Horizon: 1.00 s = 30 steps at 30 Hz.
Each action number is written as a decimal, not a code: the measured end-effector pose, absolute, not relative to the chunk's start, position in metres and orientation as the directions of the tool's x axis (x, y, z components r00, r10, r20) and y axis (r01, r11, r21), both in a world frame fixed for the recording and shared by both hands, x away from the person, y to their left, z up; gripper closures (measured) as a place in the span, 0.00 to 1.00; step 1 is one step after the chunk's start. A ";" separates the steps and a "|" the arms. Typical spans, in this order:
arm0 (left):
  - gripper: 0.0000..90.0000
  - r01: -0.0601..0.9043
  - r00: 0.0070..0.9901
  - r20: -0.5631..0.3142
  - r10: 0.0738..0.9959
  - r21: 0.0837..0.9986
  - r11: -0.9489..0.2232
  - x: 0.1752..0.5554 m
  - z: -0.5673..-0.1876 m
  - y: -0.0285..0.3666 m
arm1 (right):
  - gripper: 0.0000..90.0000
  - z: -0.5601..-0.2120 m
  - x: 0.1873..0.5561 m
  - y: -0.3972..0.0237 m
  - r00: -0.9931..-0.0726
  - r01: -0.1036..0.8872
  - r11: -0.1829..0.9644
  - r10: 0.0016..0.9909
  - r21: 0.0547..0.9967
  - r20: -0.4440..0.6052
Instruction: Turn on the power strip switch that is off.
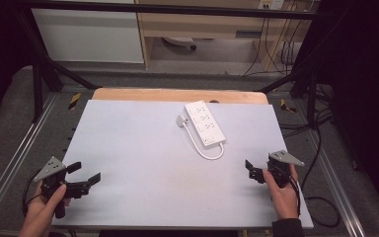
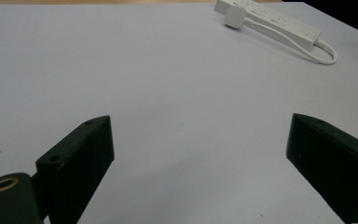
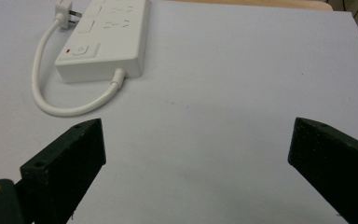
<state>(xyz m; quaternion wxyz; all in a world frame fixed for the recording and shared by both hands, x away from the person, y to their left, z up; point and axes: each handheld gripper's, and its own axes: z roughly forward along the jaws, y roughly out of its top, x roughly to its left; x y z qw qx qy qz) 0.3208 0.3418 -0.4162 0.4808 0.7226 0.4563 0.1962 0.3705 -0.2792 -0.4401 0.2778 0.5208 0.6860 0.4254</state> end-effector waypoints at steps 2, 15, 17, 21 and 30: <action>0.08 0.471 0.506 -0.155 0.849 0.874 -0.121 0.321 -0.416 0.342 | 0.05 -0.439 0.371 -0.279 -0.312 0.466 0.097 0.948 0.879 0.060; 0.08 0.463 0.512 -0.155 0.845 0.878 -0.120 0.321 -0.416 0.342 | 0.04 -0.437 0.371 -0.275 -0.333 0.463 0.089 0.940 0.882 0.080; 0.08 0.463 0.512 -0.156 0.845 0.878 -0.118 0.320 -0.416 0.342 | 0.04 -0.437 0.371 -0.274 -0.334 0.461 0.090 0.939 0.883 0.079; 0.08 0.463 0.514 -0.159 0.843 0.879 -0.117 0.320 -0.416 0.342 | 0.03 -0.435 0.372 -0.271 -0.347 0.457 0.087 0.934 0.885 0.087; 0.08 0.473 0.509 -0.152 0.847 0.872 -0.127 0.321 -0.417 0.341 | 0.03 -0.431 0.375 -0.263 -0.354 0.475 0.076 0.928 0.877 0.112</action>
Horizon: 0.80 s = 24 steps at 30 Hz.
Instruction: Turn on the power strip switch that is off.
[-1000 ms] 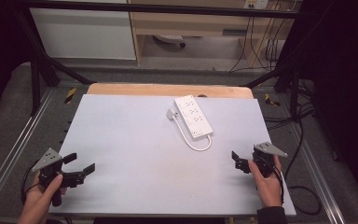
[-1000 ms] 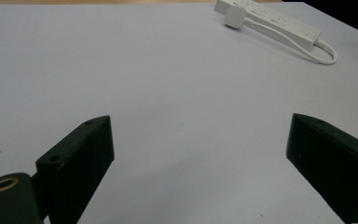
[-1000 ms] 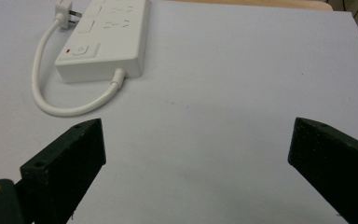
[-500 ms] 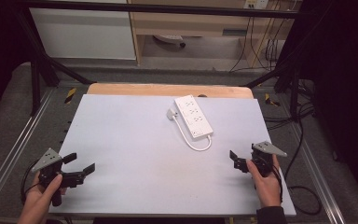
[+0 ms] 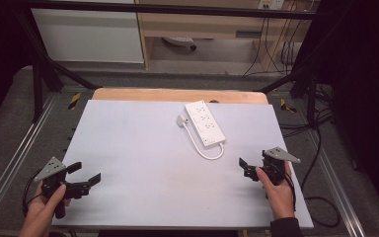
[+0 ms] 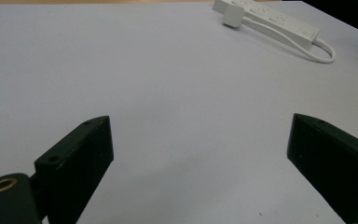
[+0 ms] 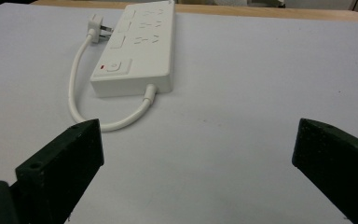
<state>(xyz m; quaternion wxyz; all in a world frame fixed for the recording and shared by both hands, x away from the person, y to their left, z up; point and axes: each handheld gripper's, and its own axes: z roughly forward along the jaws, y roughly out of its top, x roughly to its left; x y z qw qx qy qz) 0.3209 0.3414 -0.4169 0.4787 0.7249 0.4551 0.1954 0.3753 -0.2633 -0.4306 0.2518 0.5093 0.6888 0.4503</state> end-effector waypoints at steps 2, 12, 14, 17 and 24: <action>0.08 0.477 0.505 -0.152 0.849 0.870 -0.128 0.321 -0.417 0.341 | 0.03 -0.428 0.376 -0.261 -0.356 0.484 0.077 0.927 0.872 0.116; 0.08 0.485 0.503 -0.156 0.850 0.865 -0.128 0.322 -0.418 0.342 | 0.03 -0.413 0.389 -0.239 -0.408 0.524 0.129 0.906 0.842 0.115; 0.08 0.483 0.506 -0.153 0.849 0.866 -0.131 0.322 -0.418 0.342 | 0.03 -0.409 0.393 -0.236 -0.413 0.523 0.130 0.903 0.842 0.117; 0.08 0.487 0.503 -0.154 0.850 0.864 -0.132 0.322 -0.418 0.342 | 0.03 -0.403 0.399 -0.233 -0.422 0.524 0.140 0.900 0.840 0.113; 0.08 0.488 0.504 -0.151 0.851 0.862 -0.136 0.322 -0.418 0.342 | 0.03 -0.393 0.409 -0.228 -0.427 0.532 0.148 0.897 0.834 0.113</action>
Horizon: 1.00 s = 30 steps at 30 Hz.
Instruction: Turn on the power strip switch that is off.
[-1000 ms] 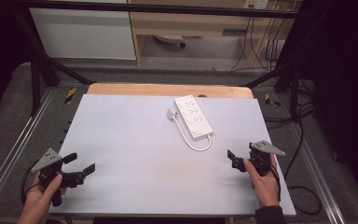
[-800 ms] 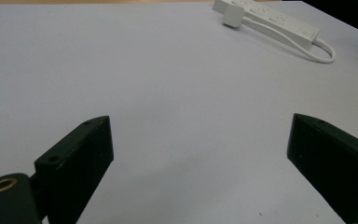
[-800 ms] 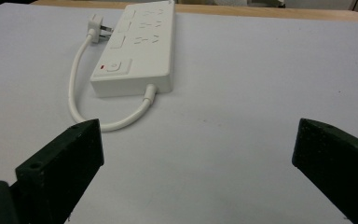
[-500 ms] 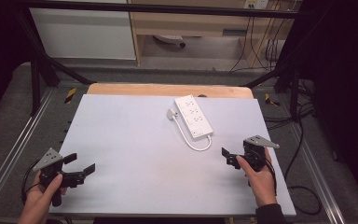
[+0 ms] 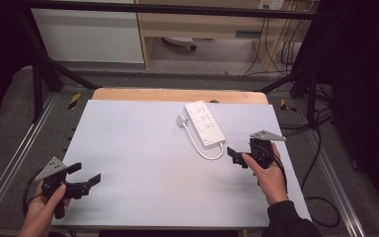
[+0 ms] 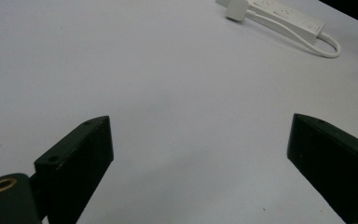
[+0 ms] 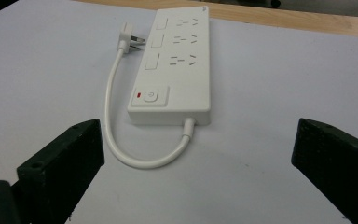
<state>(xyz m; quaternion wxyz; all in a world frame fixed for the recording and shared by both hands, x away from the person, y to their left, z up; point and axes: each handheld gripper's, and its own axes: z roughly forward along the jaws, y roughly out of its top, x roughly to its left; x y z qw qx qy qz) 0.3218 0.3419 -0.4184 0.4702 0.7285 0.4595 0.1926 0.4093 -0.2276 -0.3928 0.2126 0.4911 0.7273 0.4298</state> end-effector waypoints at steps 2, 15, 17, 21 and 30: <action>0.08 0.488 0.503 -0.151 0.851 0.862 -0.135 0.322 -0.418 0.342 | 0.03 -0.389 0.414 -0.226 -0.432 0.534 0.160 0.895 0.830 0.106; 0.08 0.490 0.503 -0.151 0.851 0.861 -0.137 0.322 -0.419 0.342 | 0.04 -0.372 0.433 -0.216 -0.451 0.560 0.188 0.886 0.807 0.107; 0.08 0.490 0.504 -0.150 0.851 0.860 -0.139 0.322 -0.419 0.341 | 0.04 -0.371 0.435 -0.216 -0.453 0.558 0.193 0.886 0.807 0.101; 0.08 0.490 0.506 -0.146 0.850 0.859 -0.145 0.322 -0.419 0.341 | 0.04 -0.365 0.446 -0.213 -0.451 0.557 0.193 0.887 0.808 0.099; 0.08 0.492 0.509 -0.145 0.849 0.858 -0.149 0.322 -0.419 0.341 | 0.05 -0.356 0.466 -0.204 -0.441 0.532 0.174 0.892 0.828 0.095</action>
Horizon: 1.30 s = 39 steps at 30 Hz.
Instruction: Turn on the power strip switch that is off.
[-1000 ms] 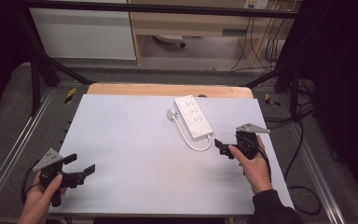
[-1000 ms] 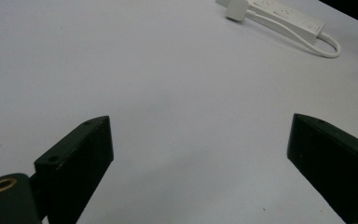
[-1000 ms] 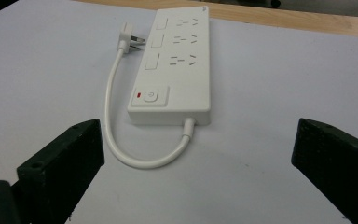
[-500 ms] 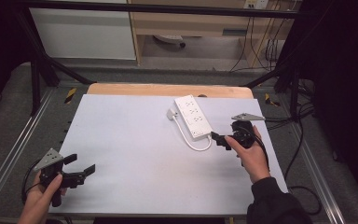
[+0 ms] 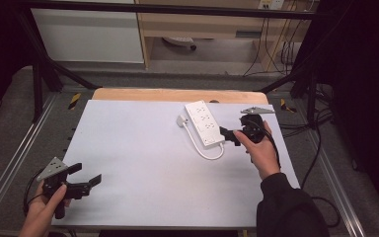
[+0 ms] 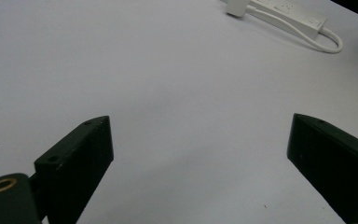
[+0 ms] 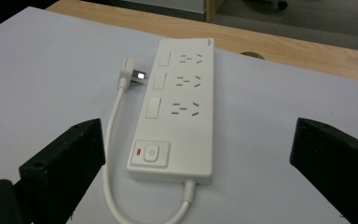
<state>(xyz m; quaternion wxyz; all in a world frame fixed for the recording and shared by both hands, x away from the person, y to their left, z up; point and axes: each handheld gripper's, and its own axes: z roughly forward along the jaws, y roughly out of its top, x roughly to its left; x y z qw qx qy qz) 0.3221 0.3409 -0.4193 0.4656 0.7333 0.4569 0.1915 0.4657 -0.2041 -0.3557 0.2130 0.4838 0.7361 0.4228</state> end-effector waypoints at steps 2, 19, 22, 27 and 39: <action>0.08 0.492 0.510 -0.146 0.848 0.858 -0.148 0.322 -0.419 0.341 | 0.05 -0.354 0.468 -0.203 -0.441 0.523 0.171 0.892 0.835 0.093; 0.08 0.495 0.511 -0.148 0.847 0.856 -0.149 0.323 -0.420 0.341 | 0.08 -0.347 0.509 -0.176 -0.441 0.454 0.141 0.893 0.880 0.085; 0.08 0.494 0.511 -0.147 0.847 0.856 -0.150 0.323 -0.420 0.341 | 0.08 -0.349 0.513 -0.174 -0.439 0.452 0.136 0.894 0.882 0.087; 0.08 0.496 0.511 -0.148 0.847 0.856 -0.150 0.323 -0.420 0.341 | 0.08 -0.353 0.524 -0.170 -0.428 0.445 0.140 0.901 0.885 0.073; 0.08 0.499 0.510 -0.152 0.847 0.854 -0.147 0.323 -0.420 0.341 | 0.04 -0.364 0.543 -0.165 -0.363 0.463 0.137 0.931 0.876 0.047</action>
